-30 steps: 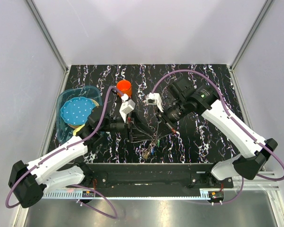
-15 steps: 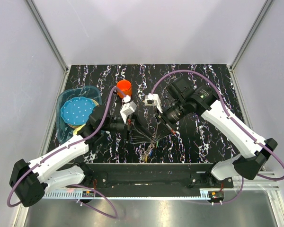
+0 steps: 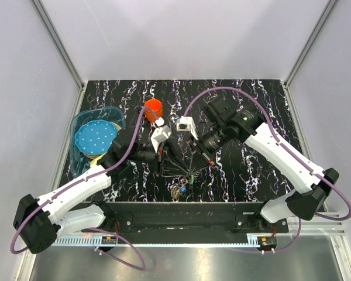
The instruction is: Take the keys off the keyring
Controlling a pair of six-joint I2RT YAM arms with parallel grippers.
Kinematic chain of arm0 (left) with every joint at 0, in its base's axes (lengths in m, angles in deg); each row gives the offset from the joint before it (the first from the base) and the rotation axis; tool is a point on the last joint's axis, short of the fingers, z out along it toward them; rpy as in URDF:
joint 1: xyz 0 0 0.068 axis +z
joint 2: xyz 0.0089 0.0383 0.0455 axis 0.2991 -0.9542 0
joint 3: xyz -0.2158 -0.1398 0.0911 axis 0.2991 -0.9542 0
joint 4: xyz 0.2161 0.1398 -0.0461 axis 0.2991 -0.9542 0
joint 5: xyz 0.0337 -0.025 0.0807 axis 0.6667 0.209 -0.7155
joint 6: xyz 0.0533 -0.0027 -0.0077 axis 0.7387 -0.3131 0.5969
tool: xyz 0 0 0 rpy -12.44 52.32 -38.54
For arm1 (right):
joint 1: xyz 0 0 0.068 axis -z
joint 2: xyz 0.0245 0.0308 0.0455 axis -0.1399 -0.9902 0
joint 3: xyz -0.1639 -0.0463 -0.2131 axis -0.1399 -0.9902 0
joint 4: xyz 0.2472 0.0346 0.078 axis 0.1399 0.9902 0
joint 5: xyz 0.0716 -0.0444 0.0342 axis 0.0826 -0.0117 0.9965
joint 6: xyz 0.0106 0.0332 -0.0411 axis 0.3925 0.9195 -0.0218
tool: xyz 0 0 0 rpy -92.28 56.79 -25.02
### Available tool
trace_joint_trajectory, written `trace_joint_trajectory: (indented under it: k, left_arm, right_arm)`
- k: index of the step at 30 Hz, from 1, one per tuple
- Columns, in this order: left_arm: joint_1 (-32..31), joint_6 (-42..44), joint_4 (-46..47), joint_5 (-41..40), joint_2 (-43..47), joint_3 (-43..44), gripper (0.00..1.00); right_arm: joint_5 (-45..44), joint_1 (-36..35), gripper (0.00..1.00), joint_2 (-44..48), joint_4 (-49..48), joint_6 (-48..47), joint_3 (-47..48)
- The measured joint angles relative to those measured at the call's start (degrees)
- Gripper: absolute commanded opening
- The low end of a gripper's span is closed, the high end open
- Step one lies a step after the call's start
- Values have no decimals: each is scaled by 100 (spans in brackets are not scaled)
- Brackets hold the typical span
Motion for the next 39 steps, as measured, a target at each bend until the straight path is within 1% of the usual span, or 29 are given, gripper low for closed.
trace_joint_trajectory:
  k: [9,13,16,22,32,36,39]
  left_arm:
    - [17,138,-262,31,-44,114,16]
    - [17,164,-297,46,-70,120,16]
    - [17,168,-334,44,-70,120,20]
    - [17,166,-361,46,-70,120,20]
    - [50,146,-361,46,-72,120,8]
    - [55,120,-367,72,-83,120,0]
    - [57,76,-367,116,-129,120,0]
  right_arm:
    - [7,-9,0,2,-31,-9,-31]
    - [4,-15,0,2,-28,-9,-70]
    - [4,-15,0,2,-35,-9,-90]
    - [2,-31,0,2,-74,-7,-140]
    - [24,-31,0,2,-96,4,-160]
    - [61,-31,0,7,-101,7,-192]
    - [63,-31,0,7,-98,13,-225]
